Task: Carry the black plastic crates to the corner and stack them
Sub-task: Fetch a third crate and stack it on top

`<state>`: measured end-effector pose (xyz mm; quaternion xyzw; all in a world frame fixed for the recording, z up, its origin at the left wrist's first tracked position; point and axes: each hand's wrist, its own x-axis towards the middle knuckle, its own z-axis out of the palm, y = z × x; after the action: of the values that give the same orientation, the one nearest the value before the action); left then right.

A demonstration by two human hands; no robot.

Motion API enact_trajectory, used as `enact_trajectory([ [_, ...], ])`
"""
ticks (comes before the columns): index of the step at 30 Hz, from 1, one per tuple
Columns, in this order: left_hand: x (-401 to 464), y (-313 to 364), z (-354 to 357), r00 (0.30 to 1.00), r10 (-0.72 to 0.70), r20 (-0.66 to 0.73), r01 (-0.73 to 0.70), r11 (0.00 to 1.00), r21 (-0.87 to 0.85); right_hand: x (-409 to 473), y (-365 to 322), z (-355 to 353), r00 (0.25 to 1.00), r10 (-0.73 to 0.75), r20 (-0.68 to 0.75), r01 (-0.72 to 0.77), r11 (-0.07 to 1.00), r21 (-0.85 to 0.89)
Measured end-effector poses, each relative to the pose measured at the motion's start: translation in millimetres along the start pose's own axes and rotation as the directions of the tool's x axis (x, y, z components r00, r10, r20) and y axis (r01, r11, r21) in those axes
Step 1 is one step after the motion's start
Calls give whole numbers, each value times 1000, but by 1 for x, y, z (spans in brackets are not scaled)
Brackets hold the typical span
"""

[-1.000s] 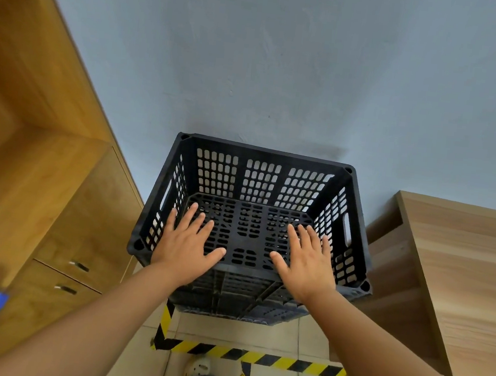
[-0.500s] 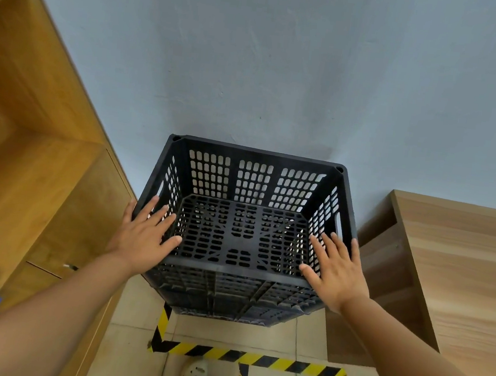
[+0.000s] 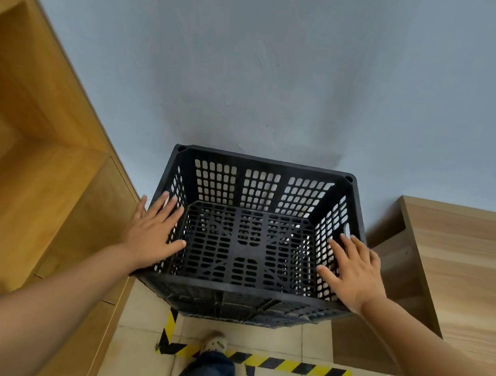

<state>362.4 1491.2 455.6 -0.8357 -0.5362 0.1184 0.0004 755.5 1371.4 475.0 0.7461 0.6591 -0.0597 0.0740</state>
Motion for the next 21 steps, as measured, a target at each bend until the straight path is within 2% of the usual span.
enact_trajectory([
  [3, 42, -14, -4, 999, -34, -12, 34, 999, 2, 33, 7, -10, 1000, 5, 20, -4, 998, -67],
  [7, 87, -27, -9, 999, 8, -37, -8, 1000, 12, 72, 11, -18, 997, -53, 61, 62, 987, -147],
  [11, 120, -33, -16, 998, 14, -66, -15, 1000, -9, 99, 19, -15, 998, -53, 46, 60, 982, -178],
  [15, 131, -35, -14, 998, 19, -64, -22, 999, -46, 109, 21, -7, 996, 9, 89, 9, 979, -204],
  [21, 135, -40, -5, 989, 49, -137, -55, 998, -43, 111, 24, -3, 1000, 11, 26, -6, 982, -190],
])
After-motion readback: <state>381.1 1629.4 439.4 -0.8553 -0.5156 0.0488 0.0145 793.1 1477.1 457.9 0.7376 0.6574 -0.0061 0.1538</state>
